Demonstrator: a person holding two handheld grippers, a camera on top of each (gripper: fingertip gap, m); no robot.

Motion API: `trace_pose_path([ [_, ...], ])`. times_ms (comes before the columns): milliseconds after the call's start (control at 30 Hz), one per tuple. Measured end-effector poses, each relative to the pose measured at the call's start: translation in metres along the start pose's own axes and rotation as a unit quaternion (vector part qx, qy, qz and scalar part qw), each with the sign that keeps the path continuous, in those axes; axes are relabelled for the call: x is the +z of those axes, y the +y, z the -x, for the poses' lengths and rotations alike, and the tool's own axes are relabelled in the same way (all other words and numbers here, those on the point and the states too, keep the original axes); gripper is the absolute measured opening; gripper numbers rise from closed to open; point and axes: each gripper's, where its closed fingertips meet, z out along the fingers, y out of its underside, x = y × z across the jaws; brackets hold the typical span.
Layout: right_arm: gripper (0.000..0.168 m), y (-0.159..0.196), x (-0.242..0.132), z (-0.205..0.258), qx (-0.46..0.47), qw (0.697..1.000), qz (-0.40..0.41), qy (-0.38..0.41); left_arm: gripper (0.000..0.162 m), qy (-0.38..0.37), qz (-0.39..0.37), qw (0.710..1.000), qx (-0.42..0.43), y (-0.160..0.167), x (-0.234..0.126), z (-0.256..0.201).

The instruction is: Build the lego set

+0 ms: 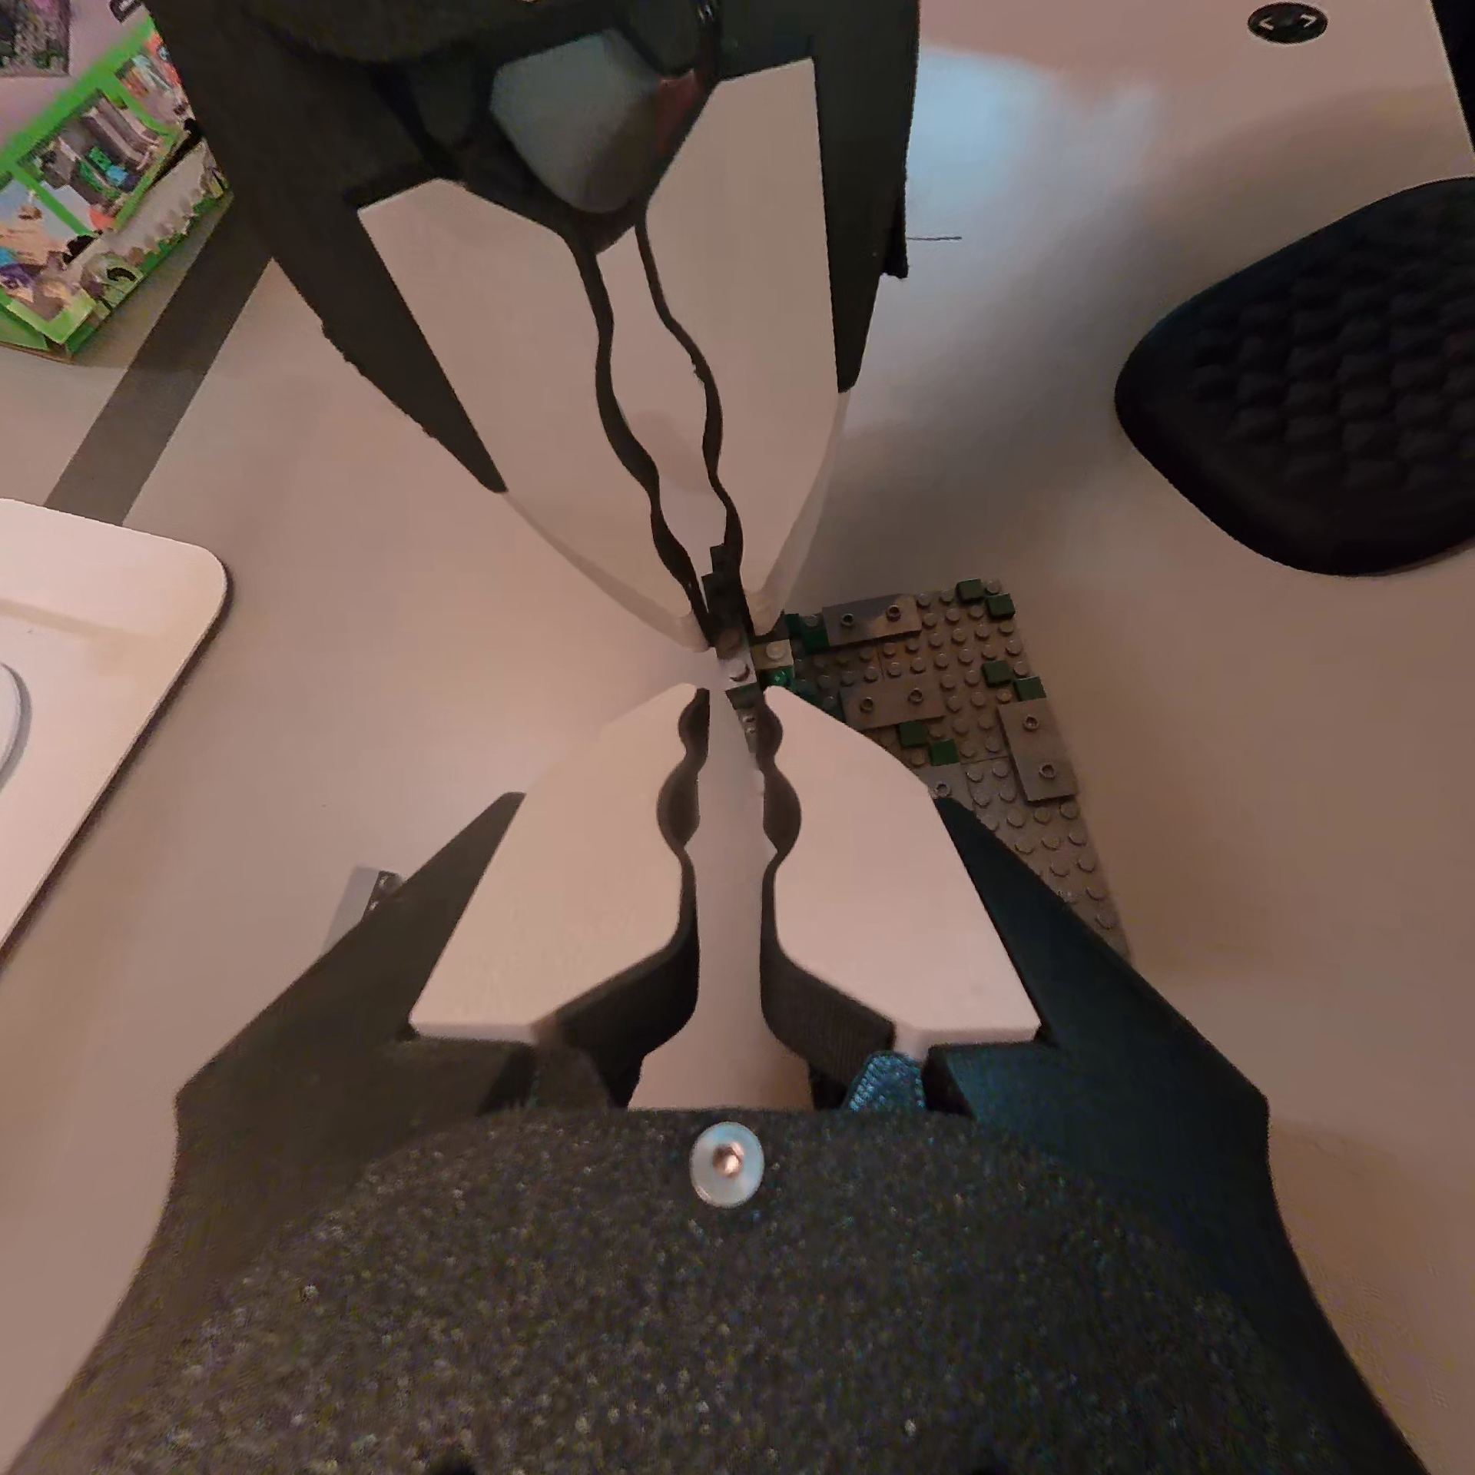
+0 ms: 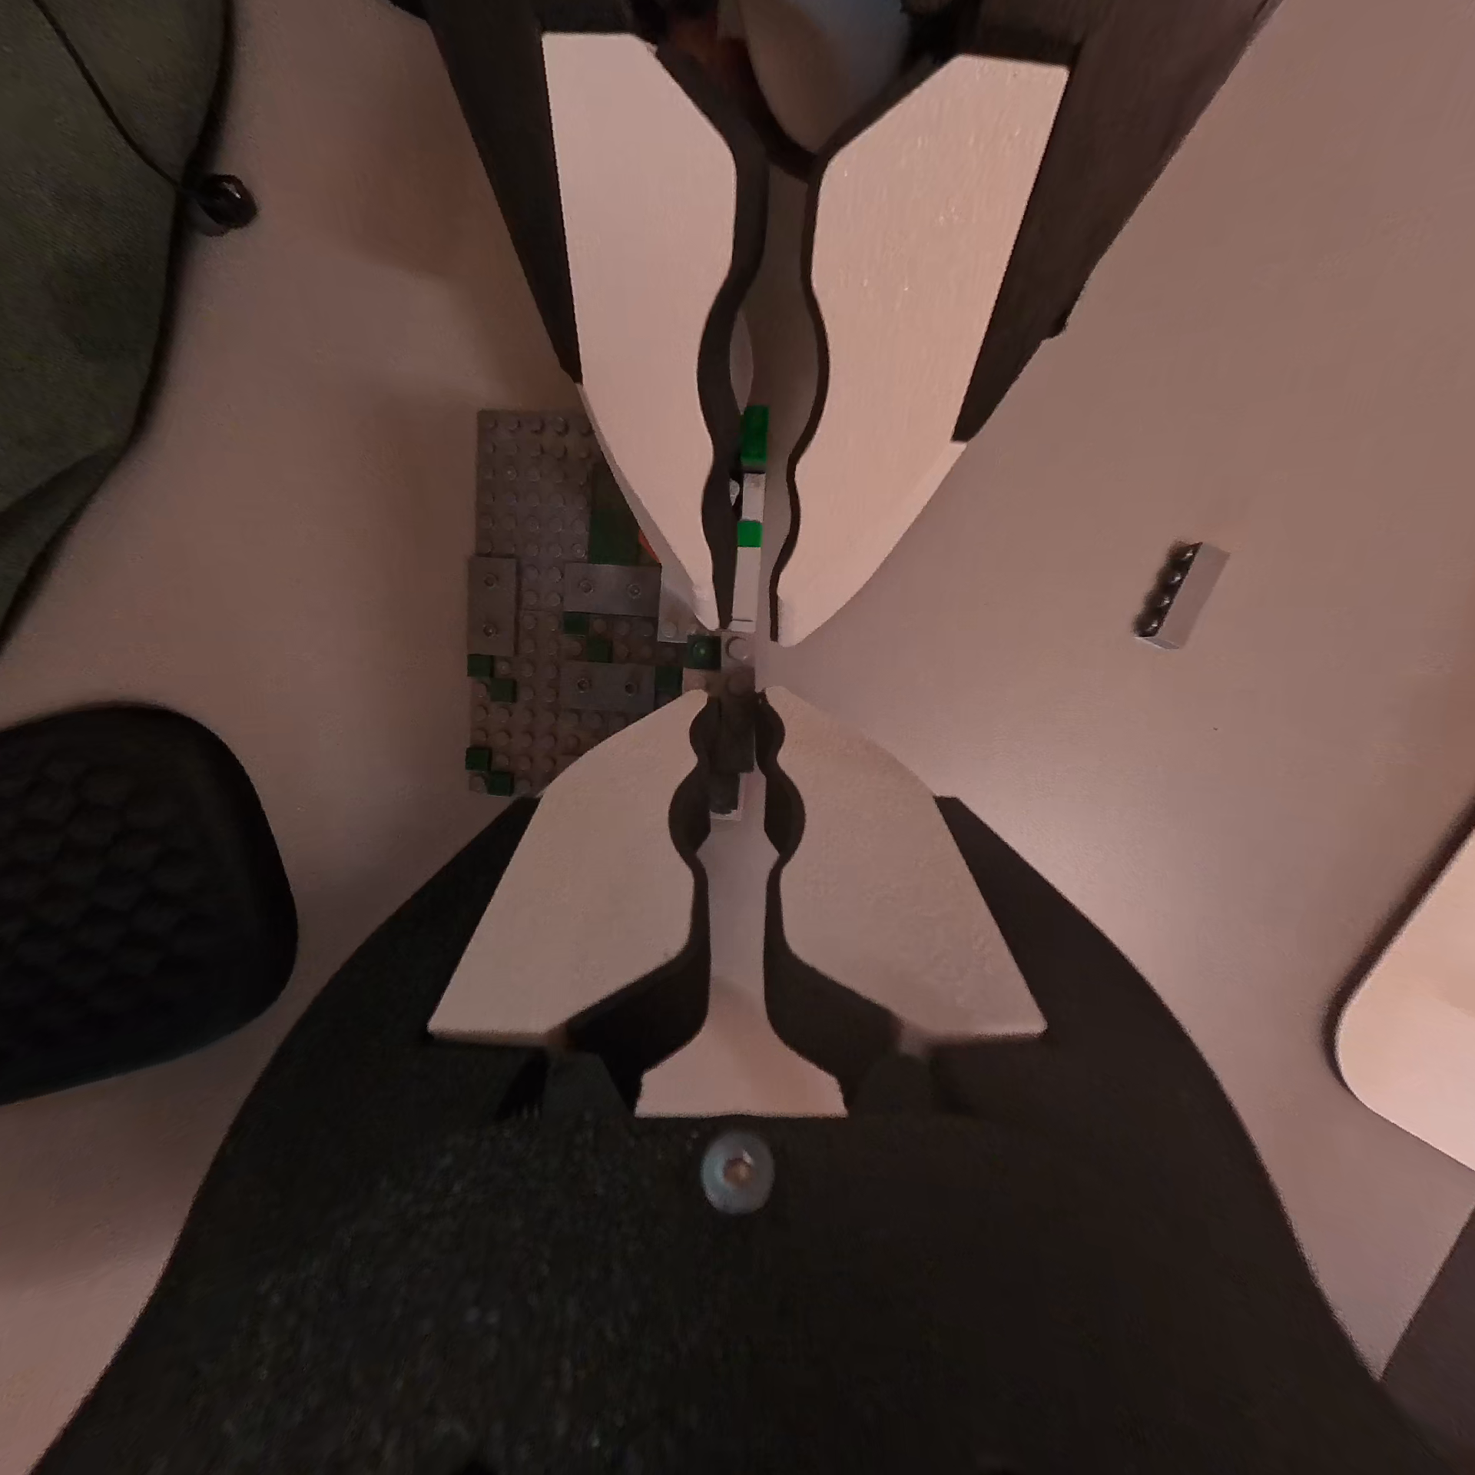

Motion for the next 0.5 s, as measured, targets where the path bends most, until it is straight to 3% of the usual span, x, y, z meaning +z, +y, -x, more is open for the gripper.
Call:
trace_pose_path([
  [500,0.009,0.0009,0.0020,0.0006,0.005,1.000,0.012,0.004,0.009,-0.009,0.007,1.000,0.004,0.0031,0.0006,0.0032],
])
